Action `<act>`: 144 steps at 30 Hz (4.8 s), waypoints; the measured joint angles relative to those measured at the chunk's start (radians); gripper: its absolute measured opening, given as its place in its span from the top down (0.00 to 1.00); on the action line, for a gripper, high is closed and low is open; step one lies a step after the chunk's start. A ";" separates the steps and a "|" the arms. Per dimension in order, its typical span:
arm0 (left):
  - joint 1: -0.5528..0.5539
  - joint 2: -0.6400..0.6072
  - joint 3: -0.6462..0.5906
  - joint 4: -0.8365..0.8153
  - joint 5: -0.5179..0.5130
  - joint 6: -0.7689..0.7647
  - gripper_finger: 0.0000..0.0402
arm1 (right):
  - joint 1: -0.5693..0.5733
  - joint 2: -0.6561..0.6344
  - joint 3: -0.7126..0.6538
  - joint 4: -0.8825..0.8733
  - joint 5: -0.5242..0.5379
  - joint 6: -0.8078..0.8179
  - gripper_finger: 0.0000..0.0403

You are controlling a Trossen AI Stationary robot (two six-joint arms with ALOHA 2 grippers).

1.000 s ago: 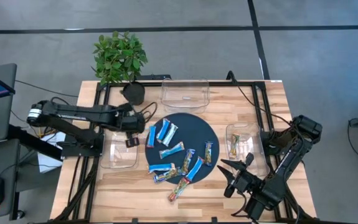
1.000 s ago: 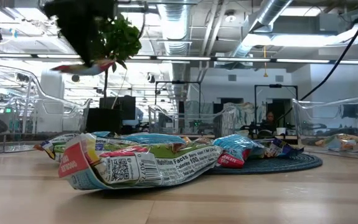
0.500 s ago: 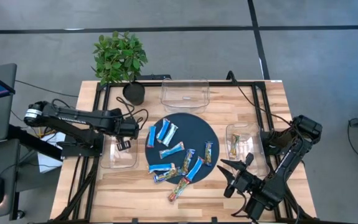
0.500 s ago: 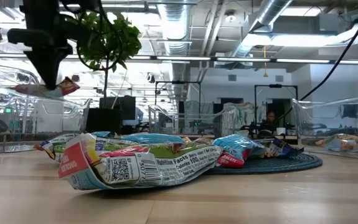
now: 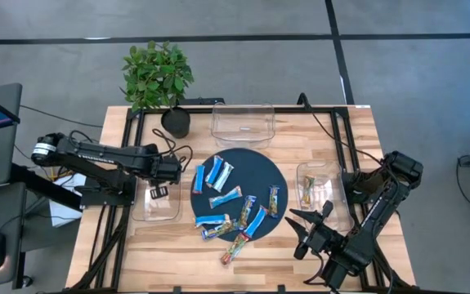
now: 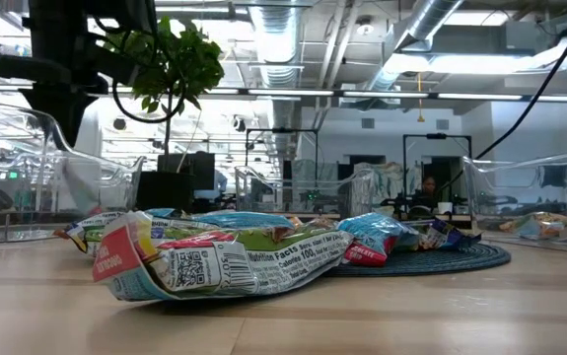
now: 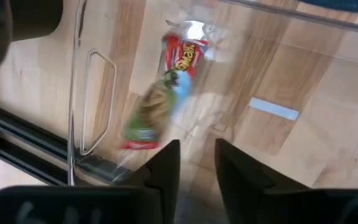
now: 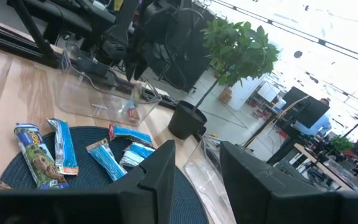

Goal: Pick and place Granola Bars by type
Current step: Put the bottom left blue granola bar into the top transparent bin

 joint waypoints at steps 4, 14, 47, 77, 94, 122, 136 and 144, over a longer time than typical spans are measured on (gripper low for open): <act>0.000 0.000 0.019 0.010 -0.004 0.021 0.69 | -0.009 0.000 0.000 0.004 0.000 0.000 0.70; 0.000 0.000 0.108 0.111 -0.004 0.172 0.68 | -0.125 0.000 0.000 0.014 -0.031 -0.001 0.70; -0.254 0.195 -0.019 0.973 0.332 0.453 0.68 | -0.200 0.001 0.000 0.037 -0.151 -0.048 0.70; -0.308 0.513 -0.017 1.271 0.337 0.317 0.68 | -0.193 0.000 0.000 0.043 -0.156 -0.054 0.70; -0.295 0.543 -0.018 1.255 0.304 0.315 0.61 | -0.194 0.000 0.000 0.044 -0.163 -0.054 0.70; -0.296 0.560 -0.016 1.221 0.345 0.351 0.67 | -0.194 0.000 0.000 0.044 -0.163 -0.054 0.70; -0.295 0.560 -0.017 1.237 0.340 0.352 0.84 | -0.194 0.000 0.000 0.044 -0.163 -0.054 0.70; -0.295 0.561 0.002 1.220 0.339 0.373 0.88 | -0.194 0.000 0.000 0.044 -0.163 -0.054 0.70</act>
